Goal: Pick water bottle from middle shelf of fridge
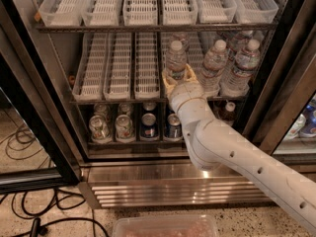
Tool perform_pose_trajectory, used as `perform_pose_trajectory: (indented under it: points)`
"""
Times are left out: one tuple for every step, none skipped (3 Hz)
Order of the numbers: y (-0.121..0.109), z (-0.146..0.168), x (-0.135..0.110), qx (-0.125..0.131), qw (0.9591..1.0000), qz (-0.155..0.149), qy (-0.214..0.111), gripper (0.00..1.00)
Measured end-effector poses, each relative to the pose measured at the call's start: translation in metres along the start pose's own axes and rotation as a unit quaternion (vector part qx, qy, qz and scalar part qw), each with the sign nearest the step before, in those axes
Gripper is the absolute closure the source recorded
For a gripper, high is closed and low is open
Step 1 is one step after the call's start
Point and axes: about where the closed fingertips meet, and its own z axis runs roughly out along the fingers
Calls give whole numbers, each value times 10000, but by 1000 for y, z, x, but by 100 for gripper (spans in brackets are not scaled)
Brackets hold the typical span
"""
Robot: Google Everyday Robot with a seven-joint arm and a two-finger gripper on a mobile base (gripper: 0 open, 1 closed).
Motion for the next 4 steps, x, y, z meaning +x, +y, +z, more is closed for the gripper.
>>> perform_pose_trajectory:
  points:
    - [0, 0, 0, 0, 10000, 0, 0, 100]
    - [0, 0, 0, 0, 10000, 0, 0, 100]
    - [3, -3, -2, 49, 9999, 43, -141, 100]
    - [13, -10, -3, 118, 9991, 259, -312, 100]
